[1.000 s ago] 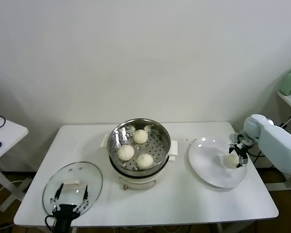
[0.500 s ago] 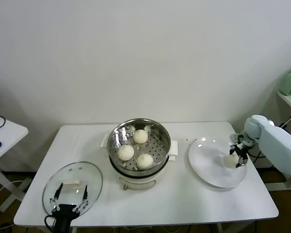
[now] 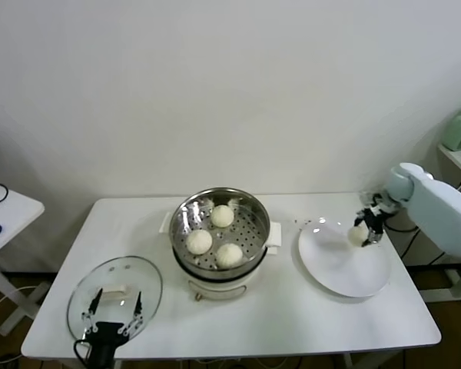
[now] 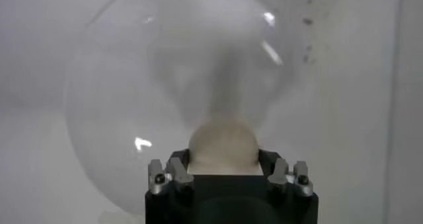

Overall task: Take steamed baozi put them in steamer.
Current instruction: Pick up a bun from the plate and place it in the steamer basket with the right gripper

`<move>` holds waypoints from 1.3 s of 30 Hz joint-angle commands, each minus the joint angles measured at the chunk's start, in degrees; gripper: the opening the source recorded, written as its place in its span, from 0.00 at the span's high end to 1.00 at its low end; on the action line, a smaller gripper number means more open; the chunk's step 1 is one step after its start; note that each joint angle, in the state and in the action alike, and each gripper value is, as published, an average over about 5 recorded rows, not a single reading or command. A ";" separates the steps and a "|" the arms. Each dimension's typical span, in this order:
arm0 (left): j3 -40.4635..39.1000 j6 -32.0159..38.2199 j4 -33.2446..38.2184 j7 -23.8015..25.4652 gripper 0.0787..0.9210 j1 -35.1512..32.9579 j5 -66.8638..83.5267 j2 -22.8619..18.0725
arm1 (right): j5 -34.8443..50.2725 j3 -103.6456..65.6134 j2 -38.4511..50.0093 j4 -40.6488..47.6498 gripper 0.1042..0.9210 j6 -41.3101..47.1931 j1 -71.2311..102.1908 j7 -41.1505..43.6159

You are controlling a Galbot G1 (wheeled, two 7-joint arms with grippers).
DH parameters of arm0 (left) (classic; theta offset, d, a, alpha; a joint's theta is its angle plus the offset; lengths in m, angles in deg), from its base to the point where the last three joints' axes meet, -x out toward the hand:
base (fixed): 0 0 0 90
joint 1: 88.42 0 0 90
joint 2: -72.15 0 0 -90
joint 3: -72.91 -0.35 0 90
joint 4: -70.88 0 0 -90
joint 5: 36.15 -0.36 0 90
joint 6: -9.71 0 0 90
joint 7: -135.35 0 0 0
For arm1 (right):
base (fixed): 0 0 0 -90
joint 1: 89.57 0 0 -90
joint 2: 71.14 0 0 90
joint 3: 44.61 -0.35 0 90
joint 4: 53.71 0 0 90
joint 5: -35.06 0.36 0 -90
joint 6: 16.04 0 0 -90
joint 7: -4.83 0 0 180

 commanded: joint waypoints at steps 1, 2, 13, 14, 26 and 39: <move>-0.47 0.17 0.43 0.05 0.12 0.18 -0.08 0.10 | 27.27 25.82 -6.29 -2.21 0.29 4.87 -24.38 0.01; -0.55 0.17 0.51 0.06 0.12 0.25 -0.09 0.16 | 30.17 27.99 -7.41 -2.39 0.29 5.44 -26.52 -0.14; -1.85 0.02 0.33 0.18 0.12 1.75 -0.11 0.68 | 58.39 42.92 -18.87 -9.56 0.29 14.46 -38.03 -4.55; -1.97 0.07 0.40 0.17 0.12 1.76 -0.13 0.61 | 59.12 43.49 -19.78 -10.06 0.29 14.77 -38.10 -4.85; -2.41 0.62 0.76 0.14 0.12 1.64 -0.31 0.31 | 62.81 46.17 -26.56 -14.93 0.29 17.27 -34.49 -8.89; -1.82 0.67 0.66 -0.07 0.12 1.77 0.80 0.20 | 61.97 49.02 -26.42 -16.89 0.29 17.51 -31.02 -11.03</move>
